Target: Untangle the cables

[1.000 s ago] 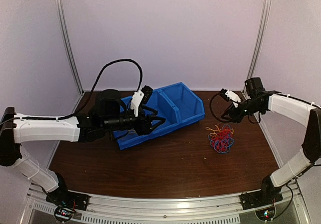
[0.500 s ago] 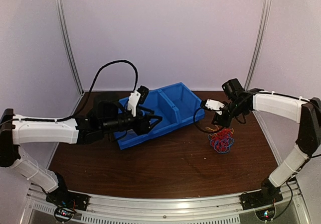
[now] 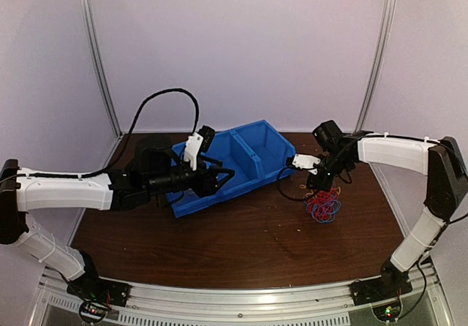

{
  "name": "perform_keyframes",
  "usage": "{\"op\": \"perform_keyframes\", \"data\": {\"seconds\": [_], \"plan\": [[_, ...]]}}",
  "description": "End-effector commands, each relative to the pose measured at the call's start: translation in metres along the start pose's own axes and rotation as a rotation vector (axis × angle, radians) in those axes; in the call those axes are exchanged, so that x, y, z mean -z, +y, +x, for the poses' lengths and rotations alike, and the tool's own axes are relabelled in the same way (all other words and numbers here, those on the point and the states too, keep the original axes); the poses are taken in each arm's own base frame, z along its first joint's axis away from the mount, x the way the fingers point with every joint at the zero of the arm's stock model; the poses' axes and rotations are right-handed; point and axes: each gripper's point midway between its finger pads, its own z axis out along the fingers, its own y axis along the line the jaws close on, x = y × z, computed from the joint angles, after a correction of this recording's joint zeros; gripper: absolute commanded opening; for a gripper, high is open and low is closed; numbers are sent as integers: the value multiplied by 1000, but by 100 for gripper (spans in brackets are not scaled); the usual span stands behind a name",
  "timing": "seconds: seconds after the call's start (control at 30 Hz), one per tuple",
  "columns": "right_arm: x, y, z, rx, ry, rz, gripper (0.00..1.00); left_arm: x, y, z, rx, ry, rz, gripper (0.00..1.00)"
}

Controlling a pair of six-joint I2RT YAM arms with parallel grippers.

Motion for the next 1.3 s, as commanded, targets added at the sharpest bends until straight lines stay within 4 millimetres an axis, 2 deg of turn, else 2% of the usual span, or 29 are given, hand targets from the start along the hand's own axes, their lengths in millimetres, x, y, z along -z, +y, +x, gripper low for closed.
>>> {"op": "perform_keyframes", "data": {"seconds": [0.0,0.23,0.4,0.5,0.6,0.67,0.87,0.93,1.13,1.27], "plan": [[-5,-1,-1,10,45,4,31,3,-3,-16,1,-47,0,56],[-18,-1,6,1,95,4,30,3,-1,-14,3,-39,-10,56],[-21,-3,8,-13,106,10,24,3,0,-12,6,-36,-14,56],[-21,-4,8,-19,108,14,16,2,2,-8,8,-30,-21,56],[-17,-6,8,-28,108,30,4,1,2,-7,9,-28,-23,56],[-11,-8,6,-30,94,44,0,-1,3,-5,9,-24,-23,56],[32,-7,-17,-60,-33,33,0,-9,-1,3,9,-16,8,56],[56,0,-31,-56,-104,-3,0,-14,-4,6,8,-13,32,56],[125,19,-57,-22,-304,-74,0,-22,-13,-3,-1,-49,86,56],[160,24,-69,-12,-405,-78,0,-30,-21,-11,-14,-72,124,56]]}}
